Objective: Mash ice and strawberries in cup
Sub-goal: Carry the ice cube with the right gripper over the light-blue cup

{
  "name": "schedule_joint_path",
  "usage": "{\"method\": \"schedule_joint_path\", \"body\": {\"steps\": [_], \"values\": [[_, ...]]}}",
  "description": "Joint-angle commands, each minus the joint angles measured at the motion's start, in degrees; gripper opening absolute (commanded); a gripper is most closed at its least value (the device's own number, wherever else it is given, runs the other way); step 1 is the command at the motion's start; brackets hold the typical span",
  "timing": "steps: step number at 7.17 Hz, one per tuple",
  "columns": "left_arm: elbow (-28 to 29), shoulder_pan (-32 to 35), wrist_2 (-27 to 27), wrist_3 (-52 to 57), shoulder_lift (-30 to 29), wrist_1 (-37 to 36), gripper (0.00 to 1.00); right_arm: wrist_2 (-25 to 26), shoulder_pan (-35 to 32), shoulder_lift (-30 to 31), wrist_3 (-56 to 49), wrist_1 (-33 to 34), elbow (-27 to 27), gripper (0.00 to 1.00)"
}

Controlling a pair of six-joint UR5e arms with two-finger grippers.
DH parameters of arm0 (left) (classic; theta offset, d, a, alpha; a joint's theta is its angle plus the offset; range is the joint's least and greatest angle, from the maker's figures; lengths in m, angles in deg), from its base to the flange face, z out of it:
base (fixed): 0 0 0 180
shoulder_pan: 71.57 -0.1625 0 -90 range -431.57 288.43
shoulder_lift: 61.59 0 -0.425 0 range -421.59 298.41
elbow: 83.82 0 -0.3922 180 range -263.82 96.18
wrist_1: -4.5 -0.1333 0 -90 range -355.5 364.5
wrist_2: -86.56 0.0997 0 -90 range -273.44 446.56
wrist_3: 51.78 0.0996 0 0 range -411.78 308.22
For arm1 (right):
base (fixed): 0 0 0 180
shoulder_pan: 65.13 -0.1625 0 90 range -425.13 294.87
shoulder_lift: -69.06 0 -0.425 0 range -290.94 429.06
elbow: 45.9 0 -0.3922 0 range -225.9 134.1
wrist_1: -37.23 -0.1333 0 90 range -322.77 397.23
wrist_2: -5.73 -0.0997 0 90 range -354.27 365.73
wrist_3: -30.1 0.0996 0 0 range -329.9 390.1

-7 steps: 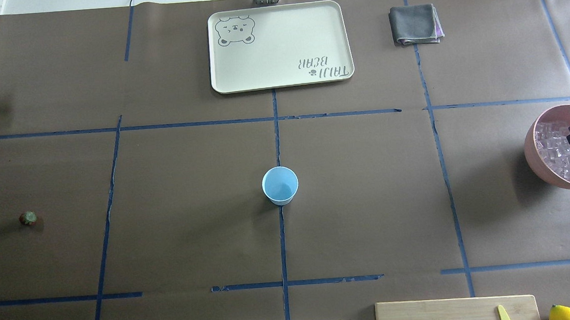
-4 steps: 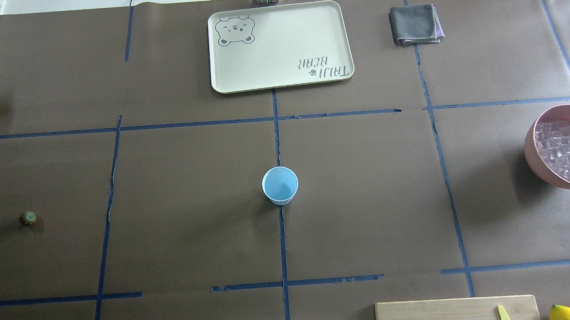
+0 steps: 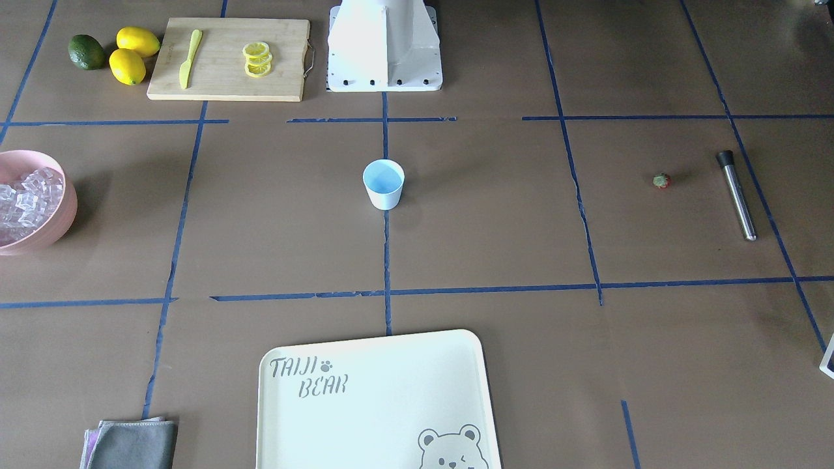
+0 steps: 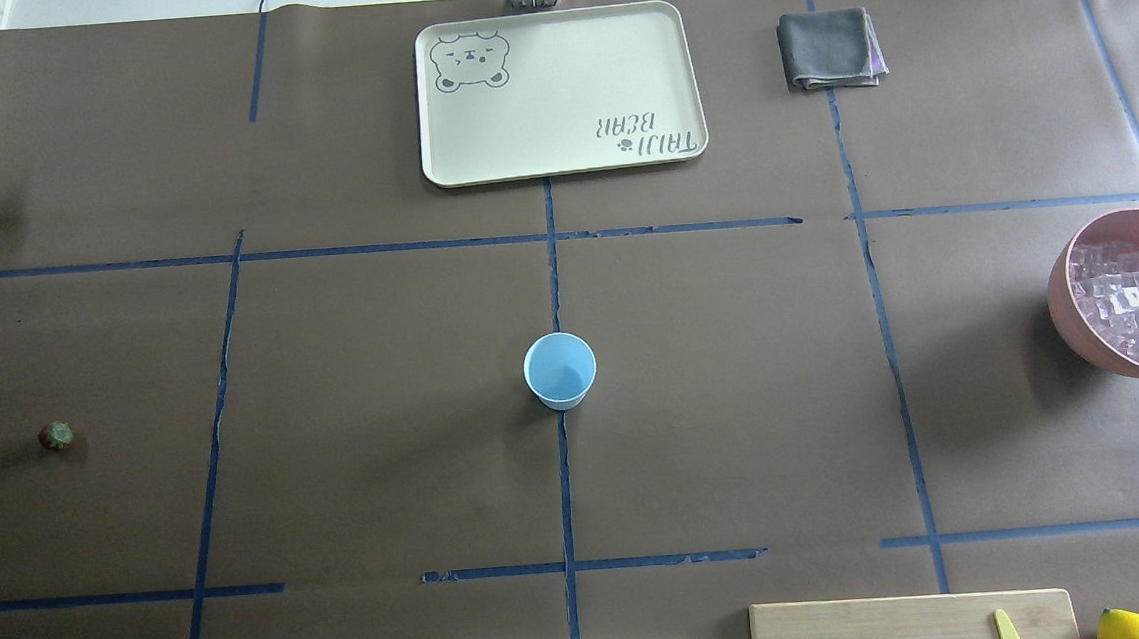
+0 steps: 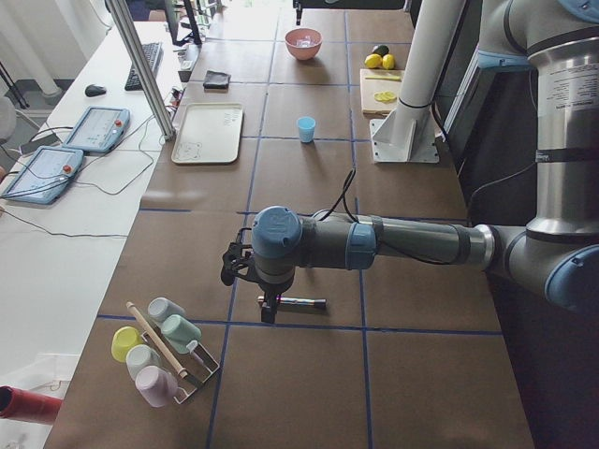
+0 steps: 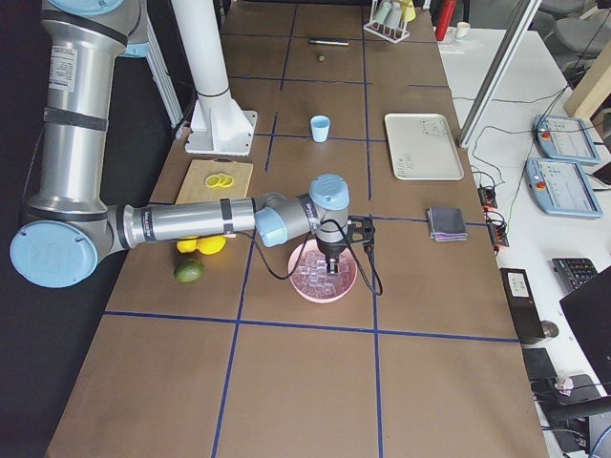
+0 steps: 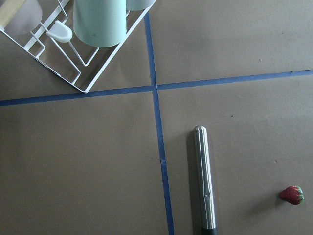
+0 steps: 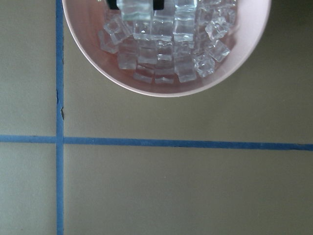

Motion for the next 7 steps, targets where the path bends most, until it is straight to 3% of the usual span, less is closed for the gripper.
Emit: {"method": "schedule_joint_path", "body": {"steps": [1, 3, 4, 7], "values": [[-0.11, -0.01, 0.00, -0.38, 0.09, 0.02, 1.00, 0.08, 1.36, -7.62, 0.64, 5.10, -1.69, 0.00], [0.06, 0.08, 0.00, -0.38, 0.09, 0.02, 1.00, 0.17, 10.56, -18.58, 9.29, 6.33, -0.29, 0.00], [0.15, 0.08, 0.00, -0.38, 0.18, 0.02, 1.00, 0.96, 16.70, -25.17, 19.18, 8.34, -0.02, 0.00], [1.03, -0.01, 0.00, -0.29, 0.09, 0.02, 1.00, 14.56, 35.09, -38.47, 42.51, 9.07, 0.94, 0.00]]}}
